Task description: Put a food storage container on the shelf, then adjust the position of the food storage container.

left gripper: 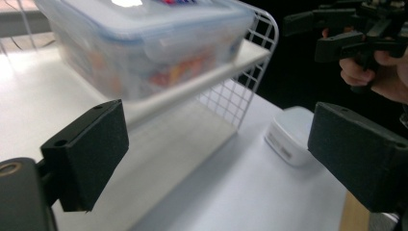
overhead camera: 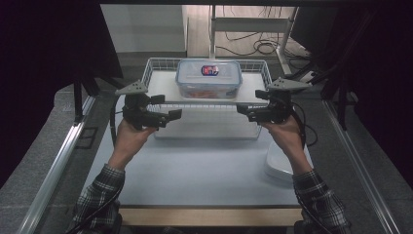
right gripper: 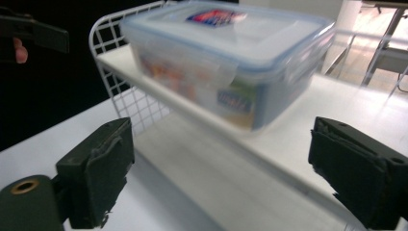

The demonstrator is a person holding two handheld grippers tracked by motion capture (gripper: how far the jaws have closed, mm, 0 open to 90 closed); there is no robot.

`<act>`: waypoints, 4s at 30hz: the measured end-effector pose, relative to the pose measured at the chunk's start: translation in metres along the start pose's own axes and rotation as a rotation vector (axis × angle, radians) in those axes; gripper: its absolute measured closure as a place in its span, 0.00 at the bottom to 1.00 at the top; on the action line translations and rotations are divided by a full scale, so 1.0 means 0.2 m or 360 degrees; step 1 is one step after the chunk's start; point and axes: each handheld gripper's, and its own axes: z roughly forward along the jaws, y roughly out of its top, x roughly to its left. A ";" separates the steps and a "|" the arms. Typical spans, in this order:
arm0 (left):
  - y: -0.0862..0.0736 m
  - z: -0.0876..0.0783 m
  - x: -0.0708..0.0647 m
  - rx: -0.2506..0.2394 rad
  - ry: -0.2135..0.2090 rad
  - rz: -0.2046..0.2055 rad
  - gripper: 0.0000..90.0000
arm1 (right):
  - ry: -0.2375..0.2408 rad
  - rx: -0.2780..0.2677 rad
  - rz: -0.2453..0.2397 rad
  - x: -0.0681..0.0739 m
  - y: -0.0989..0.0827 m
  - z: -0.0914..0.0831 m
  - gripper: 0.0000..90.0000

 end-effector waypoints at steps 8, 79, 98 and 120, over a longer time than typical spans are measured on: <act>-0.20 0.01 -0.04 0.0039 0.0076 0.0059 0.04 | 0.0022 0.0014 -0.0031 0.06 -0.16 -0.04 0.05; -0.88 0.11 -0.12 0.0240 0.0237 0.0053 0.04 | -0.0623 0.0357 0.0250 -0.25 -0.85 -0.47 0.99; -0.90 0.14 -0.10 0.0285 0.0196 -0.0010 0.04 | -0.0760 0.0482 0.0366 -0.38 -0.97 -0.49 0.99; -0.91 0.17 -0.10 0.0345 0.0181 -0.0006 0.04 | -0.0311 0.0508 0.0253 -0.08 -0.88 -0.14 0.99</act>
